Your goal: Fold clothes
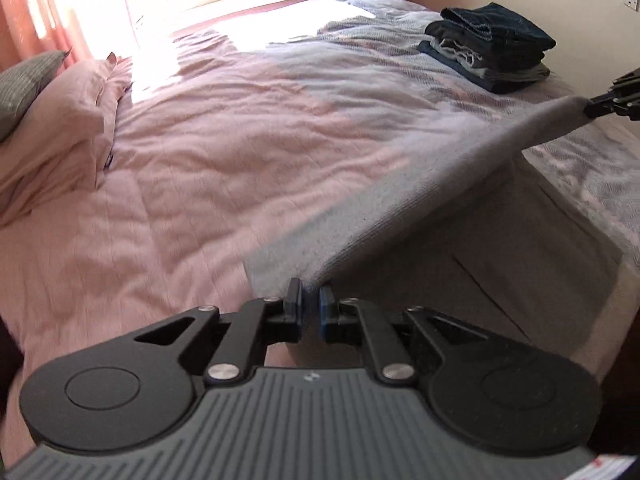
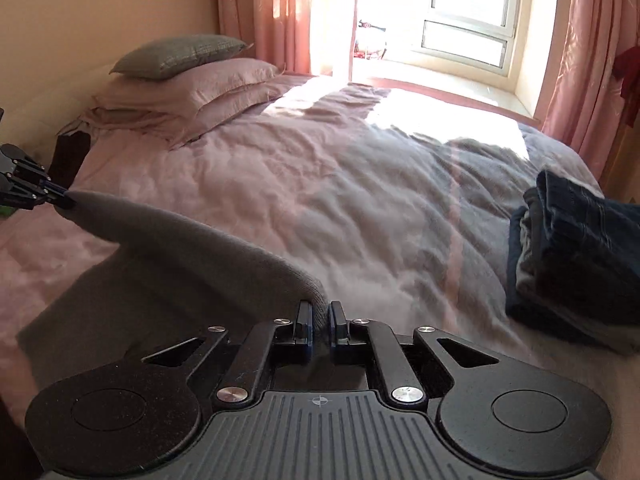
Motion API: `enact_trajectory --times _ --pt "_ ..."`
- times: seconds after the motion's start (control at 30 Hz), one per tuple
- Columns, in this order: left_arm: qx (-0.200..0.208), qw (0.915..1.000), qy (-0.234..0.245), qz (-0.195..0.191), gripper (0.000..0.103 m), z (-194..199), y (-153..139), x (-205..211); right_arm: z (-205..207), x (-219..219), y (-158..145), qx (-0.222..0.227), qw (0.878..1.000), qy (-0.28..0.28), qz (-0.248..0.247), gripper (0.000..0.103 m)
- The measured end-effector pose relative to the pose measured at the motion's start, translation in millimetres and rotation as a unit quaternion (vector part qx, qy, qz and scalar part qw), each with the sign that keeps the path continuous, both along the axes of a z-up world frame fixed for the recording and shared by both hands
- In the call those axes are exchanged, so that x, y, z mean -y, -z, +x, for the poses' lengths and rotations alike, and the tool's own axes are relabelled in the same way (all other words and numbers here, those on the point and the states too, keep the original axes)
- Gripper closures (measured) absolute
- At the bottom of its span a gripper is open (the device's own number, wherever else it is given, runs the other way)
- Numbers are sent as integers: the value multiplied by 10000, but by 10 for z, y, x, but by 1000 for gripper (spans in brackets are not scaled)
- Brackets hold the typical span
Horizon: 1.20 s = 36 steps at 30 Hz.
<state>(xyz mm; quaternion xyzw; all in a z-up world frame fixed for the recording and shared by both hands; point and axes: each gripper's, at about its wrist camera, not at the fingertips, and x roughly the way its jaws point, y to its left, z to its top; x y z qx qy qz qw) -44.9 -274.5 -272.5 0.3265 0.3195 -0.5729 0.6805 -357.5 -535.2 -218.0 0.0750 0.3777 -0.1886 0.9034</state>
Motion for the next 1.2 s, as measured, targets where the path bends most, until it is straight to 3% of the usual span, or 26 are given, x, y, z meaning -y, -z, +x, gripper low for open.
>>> enact_trajectory --times 0.1,0.17,0.23,0.3,0.43,0.5,0.6,0.7,0.8,0.9,0.97,1.1,1.13,1.17,1.2 --pt "-273 9974 -553 375 69 -303 333 -429 -431 -444 316 -591 9976 -137 331 95" --pt "-693 9910 -981 588 68 -433 532 -691 -635 -674 644 -1232 9905 -68 608 88" --pt "-1109 9833 -1326 570 68 -525 610 -898 -839 -856 884 -1466 9854 178 843 78" --pt "-1491 9746 -1634 339 68 -570 623 -1053 -1033 -934 1012 -1276 9832 640 1136 75" --pt "-2106 9535 -2145 -224 68 -447 701 -1021 -1171 -932 1029 -286 9700 1678 1738 71" --pt "-2479 9365 -2401 -624 68 -295 783 -928 -1176 -842 1042 470 9495 2158 2227 70" --pt "-3034 9057 -2792 -982 67 -40 1012 -841 -1115 -718 1223 1339 9070 2628 3005 70" --pt "-3323 8852 -3052 -1130 67 139 1239 -835 -1055 -621 1531 1663 8620 3083 3664 70" --pt "-3489 8712 -3138 -1443 66 248 1372 -886 -1091 -570 1743 1899 8270 3455 4007 70" --pt "-3618 8654 -3073 -1602 64 294 1467 -890 -1176 -528 1869 2334 7999 3659 4146 70" --pt "-3622 8662 -2999 -1688 64 319 1504 -876 -1200 -484 1936 2559 7846 3777 4199 70" --pt "-3760 8586 -2955 -1850 65 368 1564 -888 -1223 -402 2021 2908 7656 4004 4110 71" --pt "-3770 8569 -3001 -1831 72 381 1568 -880 -1218 -390 2046 2927 7606 4076 4119 75" --pt "-3714 8579 -3071 -1782 90 396 1565 -876 -1208 -378 2061 2916 7588 4161 4075 85" --pt "-3642 8604 -3107 -1748 99 410 1545 -884 -1188 -376 2054 2845 7621 4254 3966 94"
